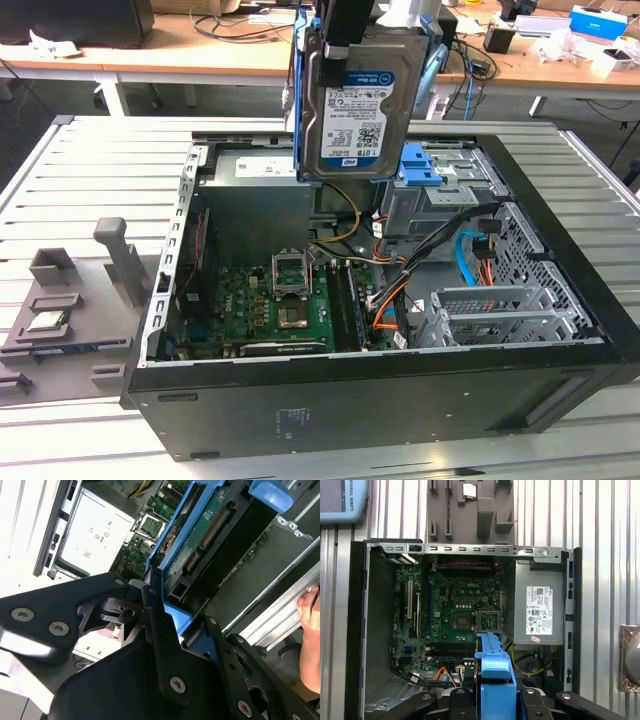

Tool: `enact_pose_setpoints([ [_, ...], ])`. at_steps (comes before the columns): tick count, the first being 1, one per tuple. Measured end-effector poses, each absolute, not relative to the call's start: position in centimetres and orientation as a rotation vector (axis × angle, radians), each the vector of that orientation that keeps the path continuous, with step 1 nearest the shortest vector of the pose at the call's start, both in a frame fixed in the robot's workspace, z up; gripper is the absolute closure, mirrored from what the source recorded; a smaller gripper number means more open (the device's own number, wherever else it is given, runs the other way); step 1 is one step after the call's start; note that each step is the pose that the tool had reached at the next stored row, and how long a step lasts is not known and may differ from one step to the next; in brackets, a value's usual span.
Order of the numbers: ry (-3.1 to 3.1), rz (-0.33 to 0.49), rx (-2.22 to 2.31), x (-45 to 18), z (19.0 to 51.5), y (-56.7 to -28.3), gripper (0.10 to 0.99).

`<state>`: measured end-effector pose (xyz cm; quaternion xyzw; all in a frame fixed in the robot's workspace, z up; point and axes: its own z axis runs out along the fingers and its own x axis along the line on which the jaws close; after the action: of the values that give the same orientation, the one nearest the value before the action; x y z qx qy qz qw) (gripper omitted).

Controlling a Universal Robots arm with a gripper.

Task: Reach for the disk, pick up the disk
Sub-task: 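Pick up the disk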

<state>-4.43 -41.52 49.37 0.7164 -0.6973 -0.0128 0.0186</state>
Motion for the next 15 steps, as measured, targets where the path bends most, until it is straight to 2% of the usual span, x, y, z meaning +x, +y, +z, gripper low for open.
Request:
enact_pose_setpoints([
  [15, -2.165, -0.040, 2.224, -4.4, 49.4, -43.3, 0.722],
])
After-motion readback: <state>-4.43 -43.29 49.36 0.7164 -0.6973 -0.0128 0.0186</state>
